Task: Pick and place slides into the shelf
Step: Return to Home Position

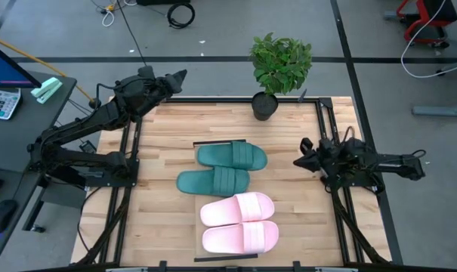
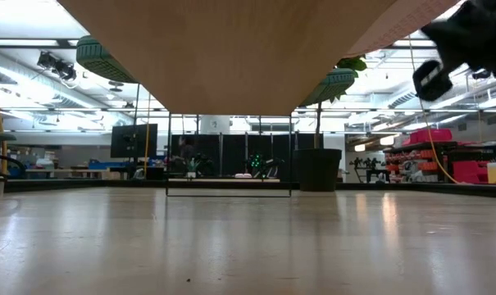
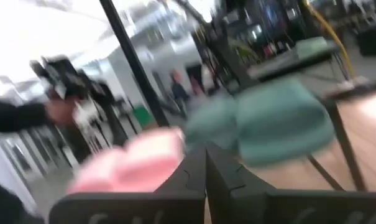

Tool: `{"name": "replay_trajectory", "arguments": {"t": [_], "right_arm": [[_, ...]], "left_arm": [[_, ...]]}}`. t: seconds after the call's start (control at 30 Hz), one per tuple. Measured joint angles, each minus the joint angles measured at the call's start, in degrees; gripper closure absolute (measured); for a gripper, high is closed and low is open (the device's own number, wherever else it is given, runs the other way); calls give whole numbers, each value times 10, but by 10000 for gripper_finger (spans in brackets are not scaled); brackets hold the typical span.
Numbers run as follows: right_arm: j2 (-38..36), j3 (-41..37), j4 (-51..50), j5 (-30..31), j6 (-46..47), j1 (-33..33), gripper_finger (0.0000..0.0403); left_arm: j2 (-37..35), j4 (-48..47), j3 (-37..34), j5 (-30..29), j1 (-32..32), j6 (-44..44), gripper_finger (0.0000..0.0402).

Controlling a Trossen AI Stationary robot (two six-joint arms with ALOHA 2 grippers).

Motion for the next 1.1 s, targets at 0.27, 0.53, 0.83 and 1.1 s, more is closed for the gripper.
{"name": "replay_trajectory", "arguments": {"t": [0.27,0.53,0.83,1.1], "right_arm": [[6,0,-107,44,-111,1,402],[9,0,-116,84,-123,-15,394],[9,0,-119,97,-87,-18,387],[9,0,-119,97,-87,-18,388]], "left_arm": [[0,-1,0,23,0,12,230],[0,0,0,46,0,16,230],[-1,68,0,88,-24,151,252],[-65,-8,-45,64,-21,182,297]]}}
